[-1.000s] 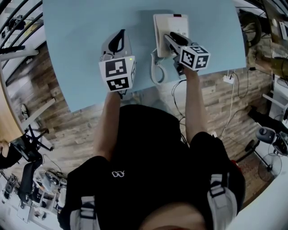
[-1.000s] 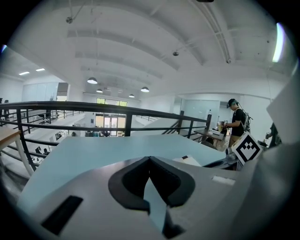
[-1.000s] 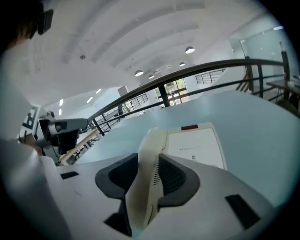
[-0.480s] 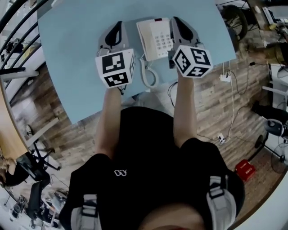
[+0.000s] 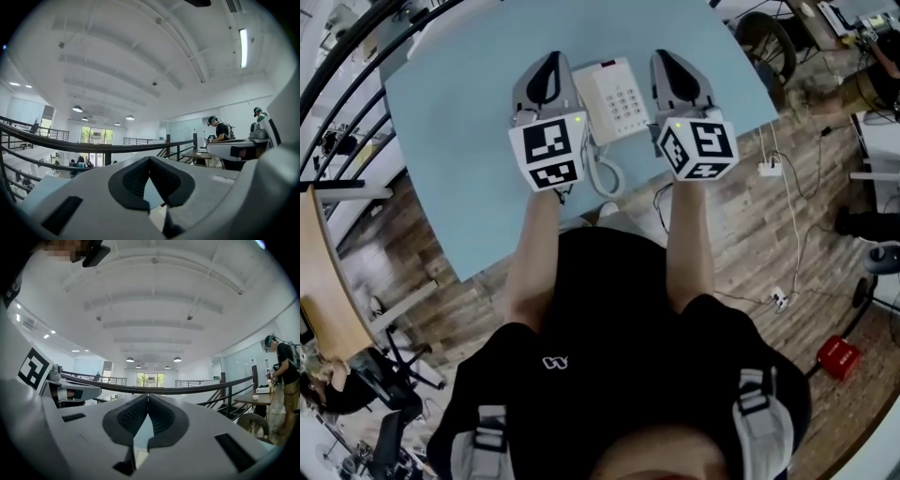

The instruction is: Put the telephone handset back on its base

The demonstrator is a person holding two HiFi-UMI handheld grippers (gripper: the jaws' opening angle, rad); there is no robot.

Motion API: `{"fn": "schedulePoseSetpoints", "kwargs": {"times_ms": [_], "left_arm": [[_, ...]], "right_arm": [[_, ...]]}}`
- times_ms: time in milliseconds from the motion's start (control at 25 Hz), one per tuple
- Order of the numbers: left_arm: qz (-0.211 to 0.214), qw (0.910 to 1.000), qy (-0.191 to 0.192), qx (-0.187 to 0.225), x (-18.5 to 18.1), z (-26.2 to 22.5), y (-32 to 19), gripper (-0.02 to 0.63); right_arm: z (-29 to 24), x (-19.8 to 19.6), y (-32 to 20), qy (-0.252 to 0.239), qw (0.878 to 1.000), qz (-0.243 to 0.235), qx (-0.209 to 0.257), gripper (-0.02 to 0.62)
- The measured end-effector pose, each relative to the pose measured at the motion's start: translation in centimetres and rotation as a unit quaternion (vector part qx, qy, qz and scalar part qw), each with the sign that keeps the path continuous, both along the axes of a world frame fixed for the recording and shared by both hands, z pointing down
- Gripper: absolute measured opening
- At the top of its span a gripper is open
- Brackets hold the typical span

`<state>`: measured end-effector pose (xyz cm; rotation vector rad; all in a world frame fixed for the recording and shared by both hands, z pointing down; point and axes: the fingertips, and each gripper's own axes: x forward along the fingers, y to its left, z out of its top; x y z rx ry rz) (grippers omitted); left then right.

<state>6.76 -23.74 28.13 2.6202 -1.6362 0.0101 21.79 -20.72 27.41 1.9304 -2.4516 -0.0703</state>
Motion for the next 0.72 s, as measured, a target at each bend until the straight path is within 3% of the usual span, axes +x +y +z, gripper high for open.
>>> {"fn": "schedulePoseSetpoints", "kwargs": {"times_ms": [720], "left_arm": [[0.021, 0.9996, 0.007, -0.015, 1.6, 2.0, 1.0, 0.0]], "right_arm": [[-0.4, -0.3, 0.8, 0.046, 0.999, -0.007, 0.002, -0.003]]}}
